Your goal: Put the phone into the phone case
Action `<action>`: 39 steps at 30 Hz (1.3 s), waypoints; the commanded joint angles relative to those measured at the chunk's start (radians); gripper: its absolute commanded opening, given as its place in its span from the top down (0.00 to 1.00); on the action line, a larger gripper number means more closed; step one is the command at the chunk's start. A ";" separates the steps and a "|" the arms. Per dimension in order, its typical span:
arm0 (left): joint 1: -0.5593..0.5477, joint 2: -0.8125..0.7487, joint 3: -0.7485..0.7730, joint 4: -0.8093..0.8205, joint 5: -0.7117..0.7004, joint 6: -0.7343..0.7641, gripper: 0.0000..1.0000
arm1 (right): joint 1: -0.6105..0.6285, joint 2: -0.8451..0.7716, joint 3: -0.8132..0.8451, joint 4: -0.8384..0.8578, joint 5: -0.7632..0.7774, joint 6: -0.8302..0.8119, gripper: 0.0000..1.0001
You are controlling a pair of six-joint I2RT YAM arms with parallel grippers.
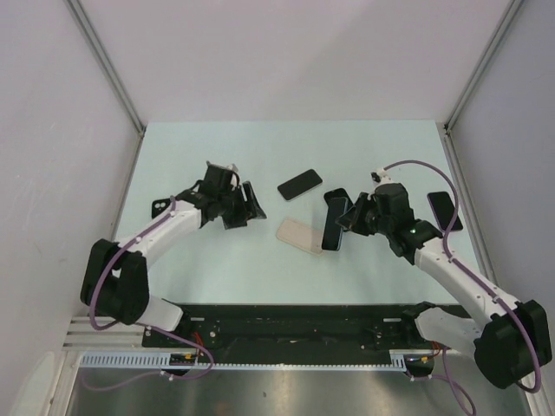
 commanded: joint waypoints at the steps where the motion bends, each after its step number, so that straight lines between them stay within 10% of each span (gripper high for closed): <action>1: -0.078 0.067 -0.020 0.158 -0.073 -0.017 0.30 | -0.030 -0.079 -0.006 -0.028 -0.001 -0.057 1.00; 5: -0.130 0.208 0.169 0.019 -0.092 0.296 0.27 | -0.030 -0.114 -0.020 -0.040 -0.029 -0.072 1.00; 21: -0.159 0.636 0.543 -0.065 0.321 0.716 0.27 | -0.071 -0.330 -0.063 -0.124 0.054 -0.063 1.00; 39: -0.222 0.552 0.370 -0.119 0.268 0.779 0.38 | -0.108 -0.323 -0.080 -0.084 0.005 -0.031 1.00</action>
